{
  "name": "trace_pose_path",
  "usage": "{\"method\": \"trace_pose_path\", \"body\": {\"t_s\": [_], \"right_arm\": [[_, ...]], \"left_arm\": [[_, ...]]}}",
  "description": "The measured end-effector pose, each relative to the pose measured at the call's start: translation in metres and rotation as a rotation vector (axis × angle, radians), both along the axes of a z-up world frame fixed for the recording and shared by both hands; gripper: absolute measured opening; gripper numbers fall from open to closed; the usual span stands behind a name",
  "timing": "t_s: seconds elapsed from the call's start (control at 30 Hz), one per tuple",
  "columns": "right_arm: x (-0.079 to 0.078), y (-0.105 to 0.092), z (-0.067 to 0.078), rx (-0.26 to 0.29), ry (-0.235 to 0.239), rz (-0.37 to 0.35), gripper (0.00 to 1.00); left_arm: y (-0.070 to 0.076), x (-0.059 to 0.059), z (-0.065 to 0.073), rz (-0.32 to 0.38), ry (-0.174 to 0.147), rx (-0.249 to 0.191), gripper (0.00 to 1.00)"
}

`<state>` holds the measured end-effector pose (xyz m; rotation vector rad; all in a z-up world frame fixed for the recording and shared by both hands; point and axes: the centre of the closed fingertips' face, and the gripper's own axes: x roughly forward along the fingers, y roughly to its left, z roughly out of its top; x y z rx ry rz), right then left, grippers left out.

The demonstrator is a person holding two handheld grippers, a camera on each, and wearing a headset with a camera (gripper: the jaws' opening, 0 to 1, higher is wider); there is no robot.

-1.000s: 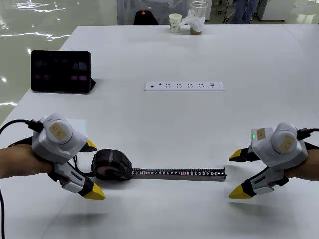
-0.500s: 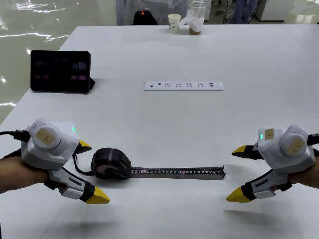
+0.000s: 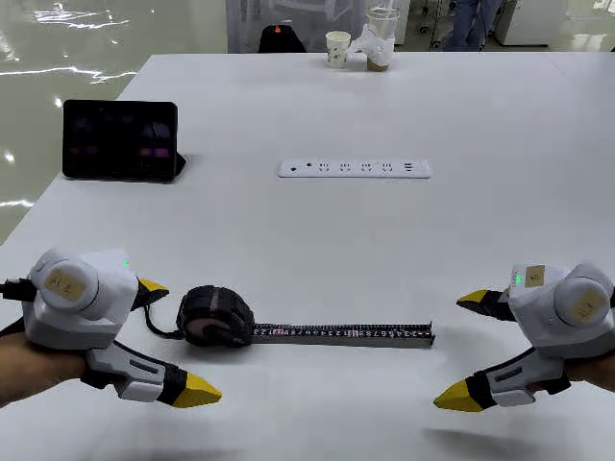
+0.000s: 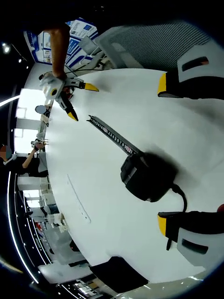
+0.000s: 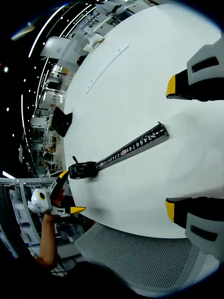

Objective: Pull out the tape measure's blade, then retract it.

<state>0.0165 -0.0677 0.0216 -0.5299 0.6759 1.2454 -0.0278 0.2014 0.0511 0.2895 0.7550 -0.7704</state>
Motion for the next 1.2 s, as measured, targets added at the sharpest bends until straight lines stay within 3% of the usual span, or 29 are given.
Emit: {"method": "trace_pose_path", "body": {"t_s": [0.57,0.97,1.2], "right_arm": [[-0.013,0.002,0.006,0.086,-0.017,-0.132,0.97],[-0.022,0.008,0.016,0.164,-0.062,-0.237,0.98],[-0.031,0.012,0.02,0.201,-0.072,-0.286,0.99]], "left_arm": [[-0.005,-0.012,-0.002,0.104,-0.054,-0.054,0.99],[-0.007,-0.016,0.01,0.217,-0.116,-0.109,0.99],[-0.013,-0.023,0.01,0.256,-0.131,-0.129,0.99]]}}
